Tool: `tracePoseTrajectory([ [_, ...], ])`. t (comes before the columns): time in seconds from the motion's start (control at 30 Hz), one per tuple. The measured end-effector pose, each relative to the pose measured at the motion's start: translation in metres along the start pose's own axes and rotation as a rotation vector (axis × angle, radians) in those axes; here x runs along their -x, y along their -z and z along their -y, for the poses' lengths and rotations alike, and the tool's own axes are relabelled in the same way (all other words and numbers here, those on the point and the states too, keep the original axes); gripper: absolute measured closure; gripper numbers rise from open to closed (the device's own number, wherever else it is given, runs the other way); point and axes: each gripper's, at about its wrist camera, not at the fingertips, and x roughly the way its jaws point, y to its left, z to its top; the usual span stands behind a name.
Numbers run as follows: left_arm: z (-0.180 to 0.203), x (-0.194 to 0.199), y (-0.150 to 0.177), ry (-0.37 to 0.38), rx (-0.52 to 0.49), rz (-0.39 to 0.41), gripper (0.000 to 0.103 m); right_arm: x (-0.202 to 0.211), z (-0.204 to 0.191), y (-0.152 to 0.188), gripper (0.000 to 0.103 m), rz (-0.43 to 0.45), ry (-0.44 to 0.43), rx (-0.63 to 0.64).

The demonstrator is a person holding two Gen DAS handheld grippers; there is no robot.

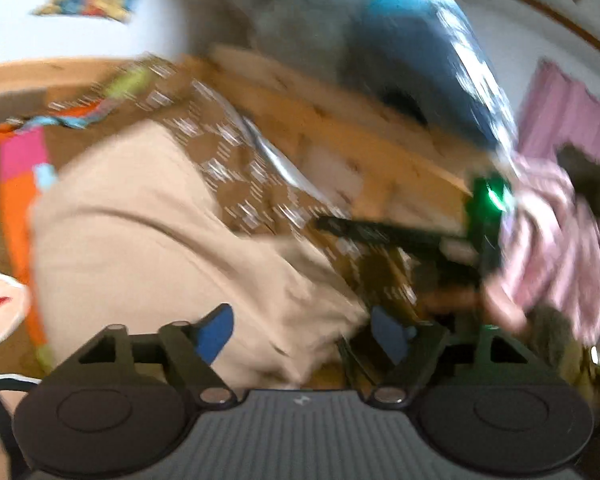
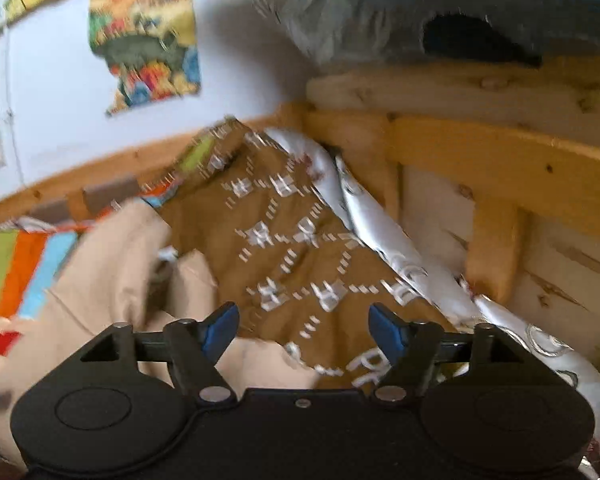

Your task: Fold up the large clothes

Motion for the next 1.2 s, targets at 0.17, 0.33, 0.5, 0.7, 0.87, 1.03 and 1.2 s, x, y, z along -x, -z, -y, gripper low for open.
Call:
tracePoseTrajectory([
  [0.17,-0.032,0.014,-0.005,-0.278,0.168,0.048,0.007,0.019,-0.022,-0.002,0.018,-0.034,-0.205,0.023],
  [0.33,-0.065,0.010,0.009,-0.364,0.323,-0.042,0.008,0.011,-0.063,0.030,0.018,-0.209,-0.103,0.322],
  [0.5,-0.074,-0.005,0.029,-0.358,0.326,-0.120,0.007,-0.013,-0.059,0.059,0.015,-0.311,-0.042,0.365],
  [0.7,-0.081,-0.012,0.042,-0.337,0.357,-0.114,0.004,0.001,-0.048,0.042,0.018,-0.149,-0.093,0.245],
  [0.87,-0.084,-0.009,0.050,-0.296,0.351,-0.118,0.005,0.005,-0.029,0.006,0.021,-0.009,-0.169,-0.005],
  [1.03,-0.088,-0.009,0.058,-0.216,0.349,-0.130,0.016,-0.056,-0.060,-0.030,0.031,-0.096,-0.305,-0.039],
  [1.2,-0.095,-0.009,0.065,-0.178,0.364,-0.124,0.016,-0.129,-0.098,-0.054,0.052,-0.226,-0.360,-0.039],
])
